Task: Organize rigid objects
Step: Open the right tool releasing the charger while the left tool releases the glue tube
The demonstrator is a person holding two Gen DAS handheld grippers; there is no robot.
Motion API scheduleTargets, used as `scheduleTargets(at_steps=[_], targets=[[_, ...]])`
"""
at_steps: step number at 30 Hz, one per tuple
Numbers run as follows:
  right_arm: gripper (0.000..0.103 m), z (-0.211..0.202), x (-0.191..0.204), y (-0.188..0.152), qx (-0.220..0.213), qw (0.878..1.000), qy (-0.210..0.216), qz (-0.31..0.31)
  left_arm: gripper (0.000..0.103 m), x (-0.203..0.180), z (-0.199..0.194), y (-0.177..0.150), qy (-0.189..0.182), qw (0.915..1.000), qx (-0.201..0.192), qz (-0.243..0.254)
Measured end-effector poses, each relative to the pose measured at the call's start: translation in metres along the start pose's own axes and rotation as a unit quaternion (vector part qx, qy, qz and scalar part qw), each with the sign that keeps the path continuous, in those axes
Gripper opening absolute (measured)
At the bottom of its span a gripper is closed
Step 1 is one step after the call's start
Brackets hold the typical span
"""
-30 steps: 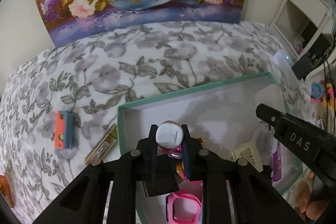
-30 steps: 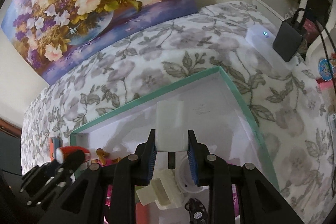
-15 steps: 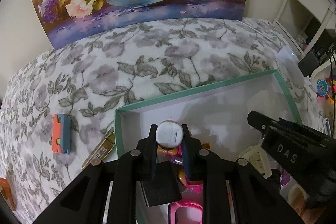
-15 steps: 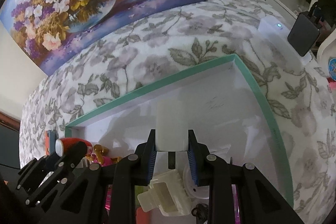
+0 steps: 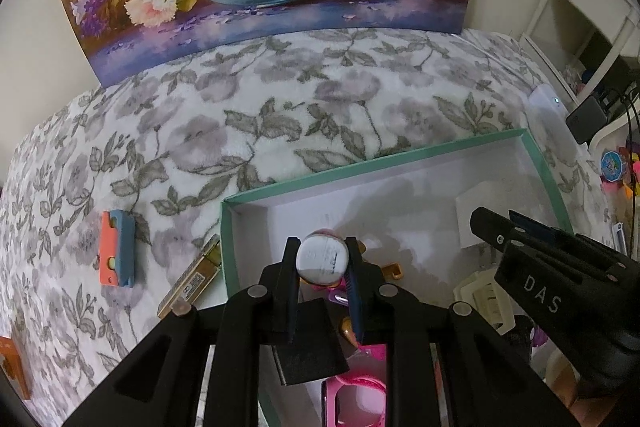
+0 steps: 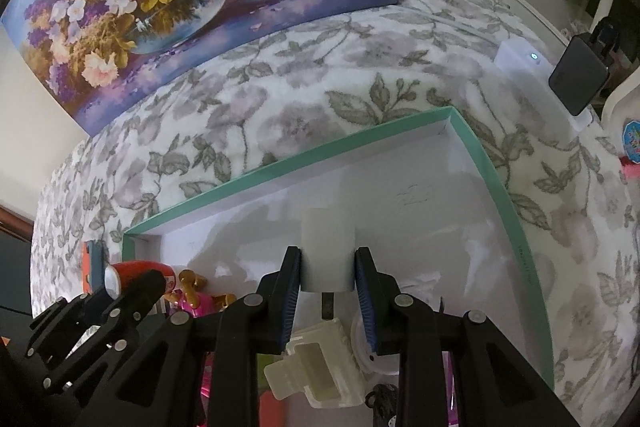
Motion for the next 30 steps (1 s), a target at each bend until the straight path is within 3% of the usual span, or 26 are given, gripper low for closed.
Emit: scheduleTargets(at_steps=[8, 13, 19, 30], targets=[[0.032, -0.01, 0.003, 0.0, -0.008, 1.0, -0.009, -0.005, 0.022, 0.007, -0.013, 0.002, -0.005, 0.9999, -0.008, -0.008], [0.046, -0.017, 0.004, 0.001, -0.016, 1.0, -0.018, -0.006, 0.032, 0.014, -0.022, 0.003, -0.009, 0.9997, -0.015, -0.016], [0.054, -0.02, 0.006, 0.001, -0.018, 0.999, -0.025, -0.011, 0.035, 0.029, -0.027, 0.004, -0.007, 0.9991, -0.019, -0.036], [0.08, -0.017, 0.009, -0.001, -0.011, 0.999, -0.047, -0.02, 0.067, 0.087, -0.018, -0.001, 0.038, 0.9936, -0.001, -0.106]])
Point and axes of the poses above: each gripper's, at about its wrist camera, not at the fingertips, and z roughly the way its jaws point, x to its left, y to its top, the point moved 6 cm from there along z, roughly the way its jaws point, and after that the axes turned 7 degrees about x, right-handed, at the moved point
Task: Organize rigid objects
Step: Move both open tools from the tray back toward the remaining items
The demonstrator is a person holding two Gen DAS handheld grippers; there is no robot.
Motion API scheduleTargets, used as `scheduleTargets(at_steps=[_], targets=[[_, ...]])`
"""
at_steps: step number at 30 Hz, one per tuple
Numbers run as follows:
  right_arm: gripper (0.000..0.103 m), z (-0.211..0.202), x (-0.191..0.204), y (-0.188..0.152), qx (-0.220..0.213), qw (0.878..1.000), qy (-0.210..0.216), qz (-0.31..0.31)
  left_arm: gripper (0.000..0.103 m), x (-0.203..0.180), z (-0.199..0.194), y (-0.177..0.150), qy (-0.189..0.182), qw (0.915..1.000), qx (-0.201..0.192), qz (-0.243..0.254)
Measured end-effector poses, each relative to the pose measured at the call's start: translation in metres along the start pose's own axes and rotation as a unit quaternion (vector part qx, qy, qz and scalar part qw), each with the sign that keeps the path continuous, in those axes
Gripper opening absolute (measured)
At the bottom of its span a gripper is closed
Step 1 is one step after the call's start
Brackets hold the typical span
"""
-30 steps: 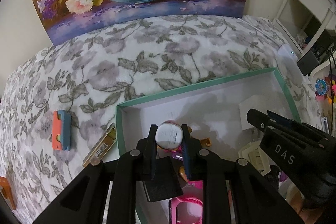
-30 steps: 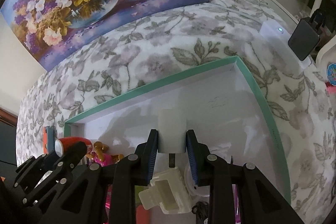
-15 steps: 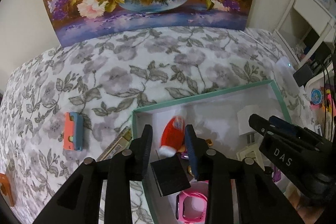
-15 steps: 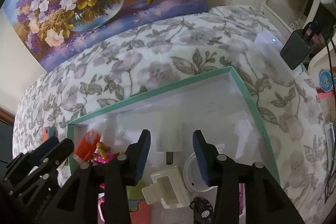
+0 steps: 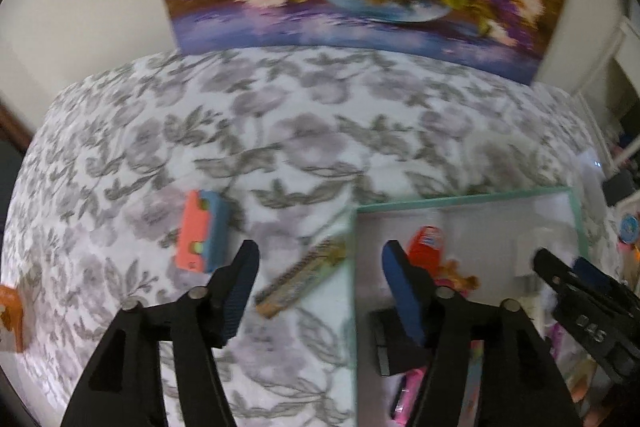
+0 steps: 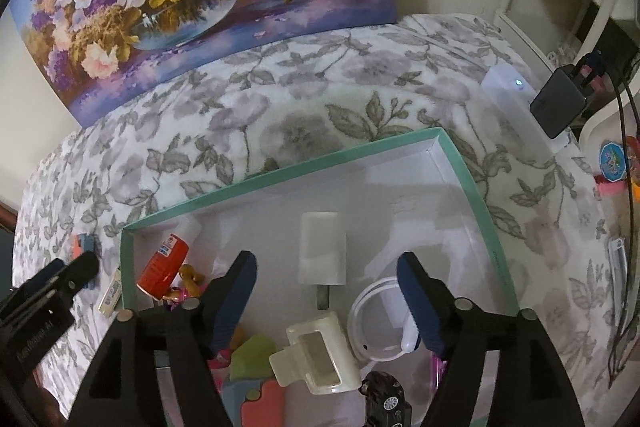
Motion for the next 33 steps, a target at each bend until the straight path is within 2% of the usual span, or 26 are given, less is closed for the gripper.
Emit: scheduleTargets(at_steps=[4, 5, 6, 8, 13, 22, 33], targets=[[0.085, -0.001, 0.005, -0.001, -0.001, 1.0, -0.011, -0.009, 0.069, 0.024, 0.005, 0.0, 0.018, 0.9995, 0.008, -0.023], [0.087, -0.001, 0.007, -0.001, -0.002, 1.0, -0.012, -0.011, 0.073, 0.03, 0.007, 0.0, 0.019, 0.9993, 0.009, -0.029], [0.091, -0.001, 0.008, -0.001, -0.002, 1.0, -0.013, -0.012, 0.082, 0.037, 0.008, 0.0, 0.021, 0.9991, 0.01, -0.036], [0.098, -0.001, 0.012, 0.0, -0.004, 1.0, -0.013, -0.015, 0.088, 0.048, 0.008, 0.0, 0.026, 0.9985, 0.008, -0.047], [0.102, -0.005, 0.027, 0.0, -0.01, 1.0, -0.012, -0.022, 0.09, 0.081, 0.009, 0.0, 0.044, 0.9962, 0.004, -0.075], [0.102, -0.021, 0.072, 0.0, -0.029, 0.998, 0.011, -0.047, 0.092, 0.14, -0.002, -0.001, 0.064, 0.9908, -0.007, -0.119], [0.102, -0.025, 0.144, -0.01, -0.041, 0.993, 0.062, -0.093, 0.092, 0.19, -0.015, -0.003, 0.072, 0.9858, -0.018, -0.151]])
Point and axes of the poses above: each gripper's, at about its wrist camera, not at the fingertips, and z roughly the way its jaws point, x to its left, y to its top, the point moved 6 cm from there along z, roughly the way its jaws point, and after that the axes turned 7 degrees about x, right-handed, at the moved point
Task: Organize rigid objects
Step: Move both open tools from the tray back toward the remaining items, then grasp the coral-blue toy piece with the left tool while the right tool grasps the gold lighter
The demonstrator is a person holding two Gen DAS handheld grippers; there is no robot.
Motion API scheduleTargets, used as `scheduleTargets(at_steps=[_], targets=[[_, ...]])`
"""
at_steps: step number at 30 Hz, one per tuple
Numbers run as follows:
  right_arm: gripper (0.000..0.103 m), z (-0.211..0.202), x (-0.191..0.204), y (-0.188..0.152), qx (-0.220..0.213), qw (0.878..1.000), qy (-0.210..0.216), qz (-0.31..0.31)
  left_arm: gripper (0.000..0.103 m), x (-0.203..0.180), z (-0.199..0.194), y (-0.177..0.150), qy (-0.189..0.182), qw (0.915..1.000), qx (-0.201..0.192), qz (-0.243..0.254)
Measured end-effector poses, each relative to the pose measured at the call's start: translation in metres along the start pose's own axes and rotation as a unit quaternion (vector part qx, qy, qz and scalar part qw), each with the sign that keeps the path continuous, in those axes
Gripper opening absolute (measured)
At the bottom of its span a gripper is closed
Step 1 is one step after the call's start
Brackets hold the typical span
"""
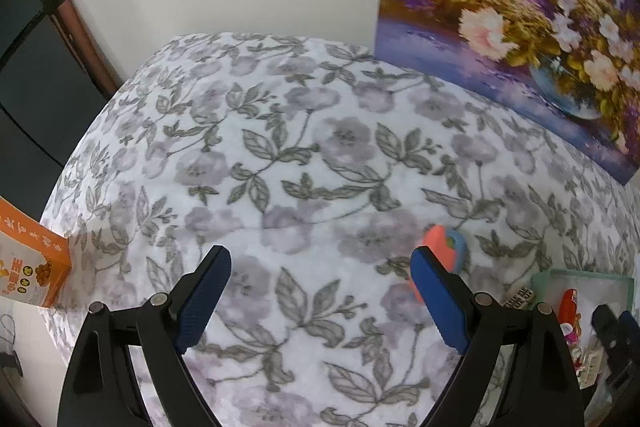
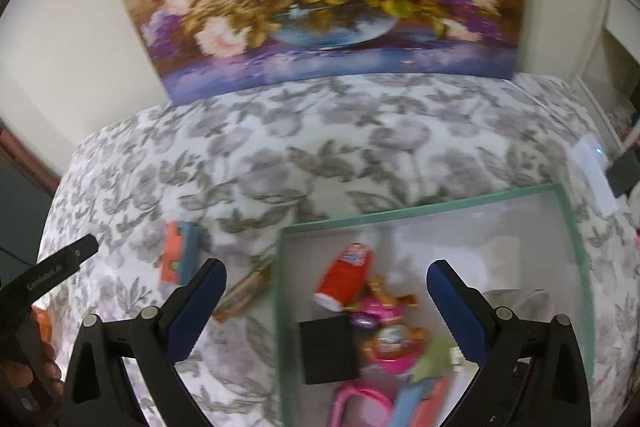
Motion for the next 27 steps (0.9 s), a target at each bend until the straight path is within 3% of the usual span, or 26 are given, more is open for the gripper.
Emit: scheduleTargets(at_steps=[11, 27], targets=[[0.102, 0.026, 0.034, -0.005, 0.017, 0.999, 0.012, -0.024, 0.091, -0.013, 0.024, -0.003, -0.027, 0.9992, 0.025, 0.014], [0.101, 0.053, 0.028, -0.002, 0.029, 0.999, -0.004, -0.023, 0.09, -0.07, 0.058, -0.007, -0.054, 0.9956, 0.04, 0.065]])
Point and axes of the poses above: each gripper's, at about its wrist camera, not at the fingertips, and z roughly the way its jaws point, x to its left, y to its top, the point moved 6 cm from there along z, roughly the way its jaws point, and after that the axes turned 7 degrees about x, right-handed, at the moved point
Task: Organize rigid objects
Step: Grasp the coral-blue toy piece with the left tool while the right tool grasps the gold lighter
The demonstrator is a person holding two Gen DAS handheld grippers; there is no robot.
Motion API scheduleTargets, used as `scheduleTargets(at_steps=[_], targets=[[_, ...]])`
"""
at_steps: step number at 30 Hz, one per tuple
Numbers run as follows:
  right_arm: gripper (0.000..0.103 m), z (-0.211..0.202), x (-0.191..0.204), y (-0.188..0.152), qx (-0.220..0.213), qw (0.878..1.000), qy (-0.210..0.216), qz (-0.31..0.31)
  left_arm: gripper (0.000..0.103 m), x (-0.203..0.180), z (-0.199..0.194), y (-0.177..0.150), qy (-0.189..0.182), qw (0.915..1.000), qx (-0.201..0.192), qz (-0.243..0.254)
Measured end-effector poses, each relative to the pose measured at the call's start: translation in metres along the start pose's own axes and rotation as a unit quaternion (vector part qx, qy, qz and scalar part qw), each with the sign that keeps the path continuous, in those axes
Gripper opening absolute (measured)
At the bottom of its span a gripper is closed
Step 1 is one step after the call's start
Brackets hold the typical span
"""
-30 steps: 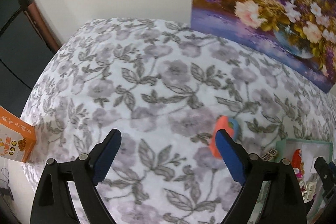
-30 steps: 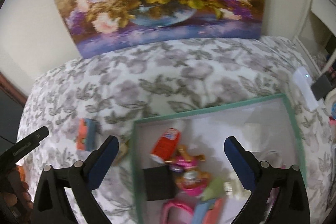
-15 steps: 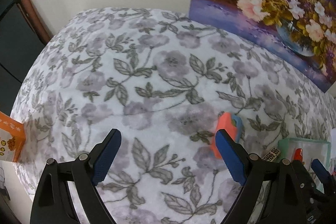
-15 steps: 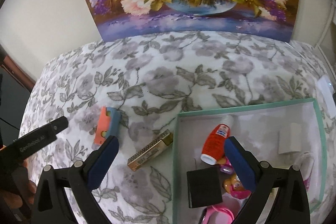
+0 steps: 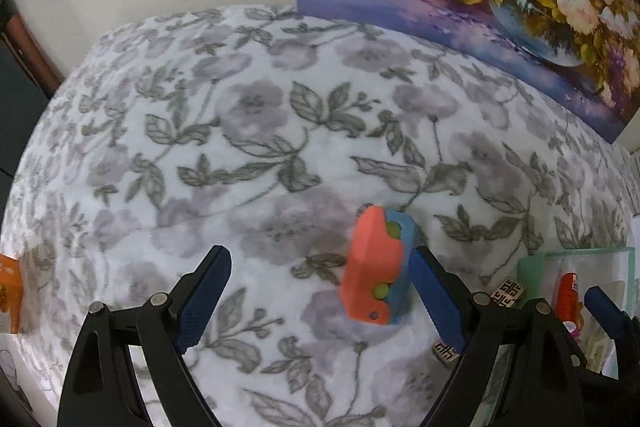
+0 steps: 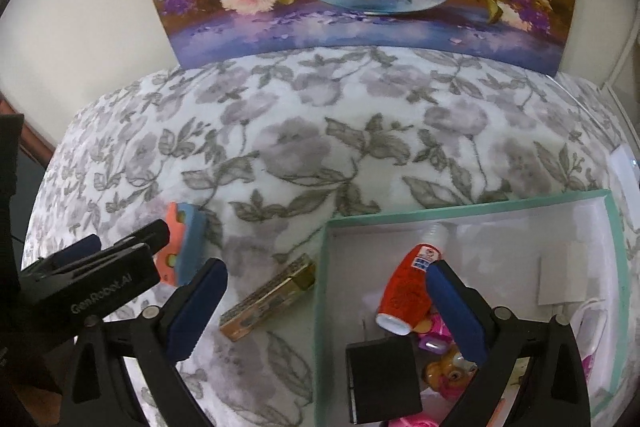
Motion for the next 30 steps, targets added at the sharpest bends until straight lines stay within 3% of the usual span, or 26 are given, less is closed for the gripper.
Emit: scheduleTargets(at_steps=[8, 13, 16, 20, 30], targets=[[0.101, 0.001, -0.012, 0.001, 0.0, 1.0, 0.001, 0.017, 0.088, -0.017, 0.016, -0.003, -0.01, 0.9998, 0.008, 0.016], [0.101, 0.001, -0.013, 0.001, 0.0, 1.0, 0.001, 0.019, 0.076, -0.02, 0.024, -0.006, -0.018, 0.9996, 0.015, 0.018], [0.101, 0.0, -0.013, 0.001, 0.0, 1.0, -0.002, 0.019, 0.063, -0.023, 0.029, -0.007, -0.041, 0.9988, 0.021, 0.018], [0.101, -0.003, -0.015, 0.001, -0.002, 1.0, 0.0, 0.023, 0.046, -0.024, 0.026, -0.009, -0.044, 0.9987, 0.016, 0.021], [0.101, -0.012, -0.008, -0.001, -0.005, 1.0, 0.001, 0.02, 0.045, -0.012, 0.022, -0.017, -0.045, 0.9984, 0.029, 0.017]])
Point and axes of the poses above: each gripper's, at about its wrist camera, not at the fingertips, and z roughly the way its jaws point, x to its left, y to its top, the point moved 6 cm from there along z, roughly the way its jaws point, and after that the axes turned 7 degrees about x, right-handed, at the moved point
